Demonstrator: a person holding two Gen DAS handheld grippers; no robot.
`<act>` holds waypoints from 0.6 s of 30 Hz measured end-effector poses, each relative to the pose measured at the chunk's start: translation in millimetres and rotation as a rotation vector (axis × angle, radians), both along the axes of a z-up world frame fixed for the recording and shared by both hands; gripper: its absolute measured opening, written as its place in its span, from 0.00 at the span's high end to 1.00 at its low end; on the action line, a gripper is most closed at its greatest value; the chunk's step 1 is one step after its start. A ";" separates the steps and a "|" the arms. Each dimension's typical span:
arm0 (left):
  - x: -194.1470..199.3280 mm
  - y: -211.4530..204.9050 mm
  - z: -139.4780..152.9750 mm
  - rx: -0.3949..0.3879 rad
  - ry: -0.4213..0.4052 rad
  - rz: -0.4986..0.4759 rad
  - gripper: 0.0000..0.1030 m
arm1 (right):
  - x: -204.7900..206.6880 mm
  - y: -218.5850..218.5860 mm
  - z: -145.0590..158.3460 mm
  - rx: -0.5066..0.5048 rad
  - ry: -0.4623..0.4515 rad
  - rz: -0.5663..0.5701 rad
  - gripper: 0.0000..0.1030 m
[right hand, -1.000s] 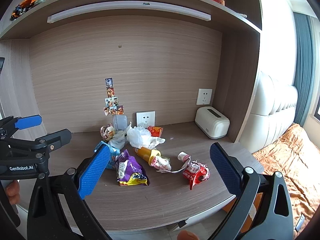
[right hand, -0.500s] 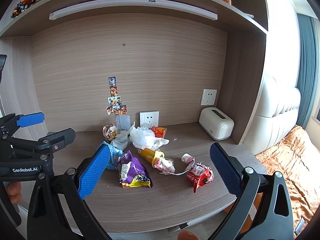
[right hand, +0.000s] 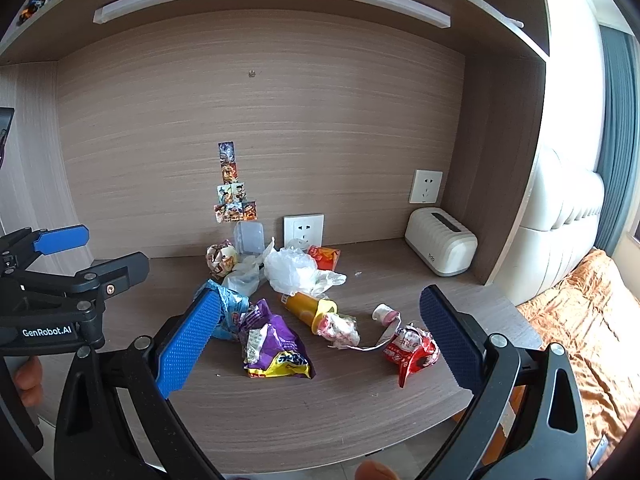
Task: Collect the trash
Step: 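Approach the blue and purple snack bags on the desk with both tools, then grasp the blue bag with the left tool while the right tool grasps the purple bag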
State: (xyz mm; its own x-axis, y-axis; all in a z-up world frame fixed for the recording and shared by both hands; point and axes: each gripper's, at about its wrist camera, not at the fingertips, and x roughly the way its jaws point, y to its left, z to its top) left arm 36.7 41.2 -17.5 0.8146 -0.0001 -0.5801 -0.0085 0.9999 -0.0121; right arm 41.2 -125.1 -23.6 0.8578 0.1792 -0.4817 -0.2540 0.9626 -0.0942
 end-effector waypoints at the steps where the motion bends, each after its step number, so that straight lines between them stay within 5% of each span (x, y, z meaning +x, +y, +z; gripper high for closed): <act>1: 1.2 1.7 -0.7 -0.002 0.001 0.003 0.05 | 1.7 2.1 -1.0 -0.001 0.002 0.000 0.03; 11: 25.4 22.2 -14.8 -0.001 0.023 -0.013 0.05 | 21.9 25.8 -19.9 -0.004 0.046 0.001 0.03; 18: 61.7 33.8 -53.4 0.047 0.057 -0.078 0.05 | 47.6 50.2 -67.7 -0.010 0.132 0.029 0.03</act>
